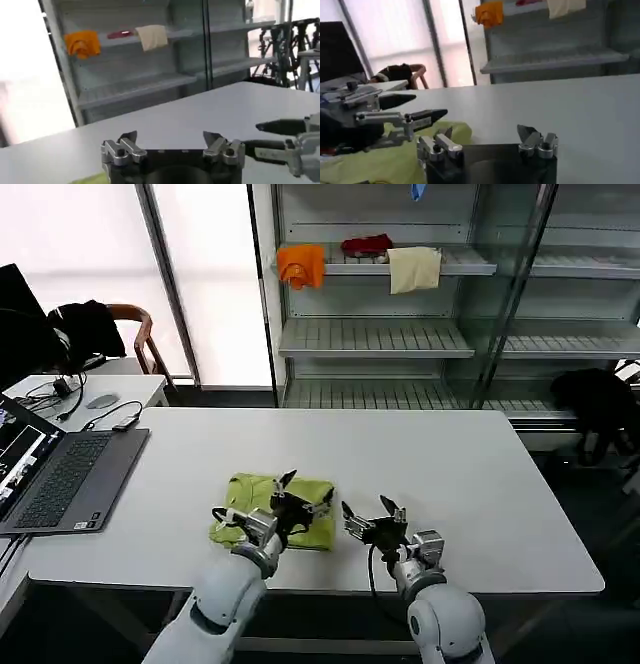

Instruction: Fold and organize the clothes.

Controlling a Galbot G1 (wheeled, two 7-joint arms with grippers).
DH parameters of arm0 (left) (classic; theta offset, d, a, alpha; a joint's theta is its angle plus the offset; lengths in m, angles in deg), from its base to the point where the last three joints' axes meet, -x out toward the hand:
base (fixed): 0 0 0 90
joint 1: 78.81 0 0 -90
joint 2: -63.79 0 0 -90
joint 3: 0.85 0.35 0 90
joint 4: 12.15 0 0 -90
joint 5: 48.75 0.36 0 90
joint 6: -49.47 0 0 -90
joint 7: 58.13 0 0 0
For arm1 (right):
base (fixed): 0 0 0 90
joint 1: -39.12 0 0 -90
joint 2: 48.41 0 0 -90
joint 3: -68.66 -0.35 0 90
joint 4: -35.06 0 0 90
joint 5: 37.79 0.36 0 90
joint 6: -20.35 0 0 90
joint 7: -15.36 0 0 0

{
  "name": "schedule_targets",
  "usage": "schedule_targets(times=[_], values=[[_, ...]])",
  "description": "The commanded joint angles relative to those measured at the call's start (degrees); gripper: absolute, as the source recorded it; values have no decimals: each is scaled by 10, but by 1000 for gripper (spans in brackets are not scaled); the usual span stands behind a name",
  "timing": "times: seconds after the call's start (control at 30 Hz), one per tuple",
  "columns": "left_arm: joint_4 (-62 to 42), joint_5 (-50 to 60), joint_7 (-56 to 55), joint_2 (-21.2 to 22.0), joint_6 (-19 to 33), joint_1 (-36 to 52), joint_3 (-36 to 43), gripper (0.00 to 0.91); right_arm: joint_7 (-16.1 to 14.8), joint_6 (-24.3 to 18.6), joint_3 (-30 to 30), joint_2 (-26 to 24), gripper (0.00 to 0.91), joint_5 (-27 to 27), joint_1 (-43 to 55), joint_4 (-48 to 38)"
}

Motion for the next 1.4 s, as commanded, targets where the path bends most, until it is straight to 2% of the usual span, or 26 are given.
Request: schedule_targets(times=[0.03, 0.3, 0.37, 0.4, 0.43, 0.47, 1.17, 1.4], values=[[16, -41, -1, -46, 5, -28, -97, 907, 35, 7, 51, 12, 907, 89, 17, -77], [18, -39, -2, -37, 7, -34, -95, 907, 50, 7, 58, 24, 907, 120, 29, -104], [16, -37, -3, -31, 8, -35, -93, 907, 58, 7, 60, 26, 665, 121, 31, -110], [15, -37, -3, -31, 8, -35, -92, 907, 61, 7, 60, 27, 262, 121, 32, -112], [13, -36, -3, -29, 9, -36, -91, 907, 69, 7, 59, 30, 50, 121, 33, -115], [11, -35, -3, -29, 10, -36, -89, 907, 70, 7, 58, 31, 0, 121, 33, -117], [8, -33, -2, -27, 17, -35, -93, 907, 80, 7, 36, 18, 0, 153, 42, -103], [5, -61, 4, -28, 34, -32, -131, 907, 95, 7, 13, -10, 0, 181, 46, -72]])
